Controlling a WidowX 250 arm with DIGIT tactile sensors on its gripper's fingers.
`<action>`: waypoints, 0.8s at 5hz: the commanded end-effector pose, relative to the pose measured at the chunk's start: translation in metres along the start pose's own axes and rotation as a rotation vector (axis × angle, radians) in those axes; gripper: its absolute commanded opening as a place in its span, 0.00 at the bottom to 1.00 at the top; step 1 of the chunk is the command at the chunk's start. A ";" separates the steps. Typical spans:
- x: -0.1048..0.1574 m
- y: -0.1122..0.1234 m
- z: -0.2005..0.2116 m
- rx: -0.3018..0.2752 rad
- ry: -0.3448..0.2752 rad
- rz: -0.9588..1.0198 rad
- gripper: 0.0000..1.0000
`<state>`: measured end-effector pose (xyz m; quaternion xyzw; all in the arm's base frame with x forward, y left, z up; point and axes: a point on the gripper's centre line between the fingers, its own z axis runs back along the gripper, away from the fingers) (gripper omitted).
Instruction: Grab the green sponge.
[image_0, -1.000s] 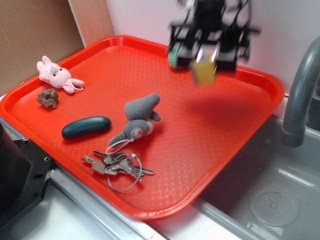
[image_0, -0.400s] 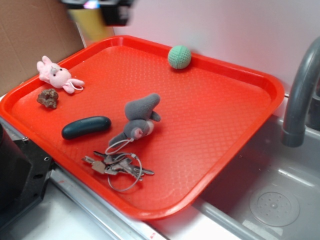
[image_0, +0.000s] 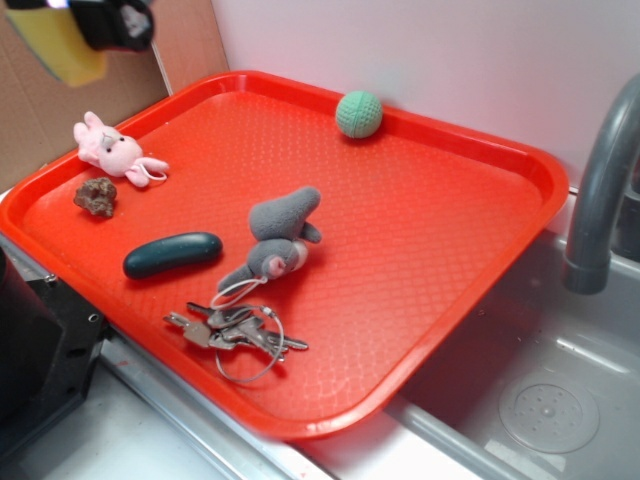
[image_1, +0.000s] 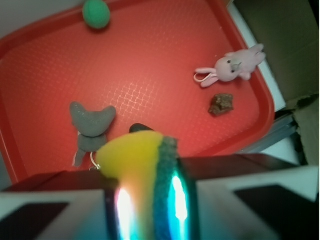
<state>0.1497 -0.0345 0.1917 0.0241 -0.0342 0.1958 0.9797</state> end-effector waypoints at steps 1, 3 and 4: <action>0.036 0.028 -0.004 0.019 0.036 0.035 0.00; 0.052 0.045 -0.006 0.066 0.025 0.094 0.00; 0.053 0.037 -0.013 0.096 0.056 0.082 0.00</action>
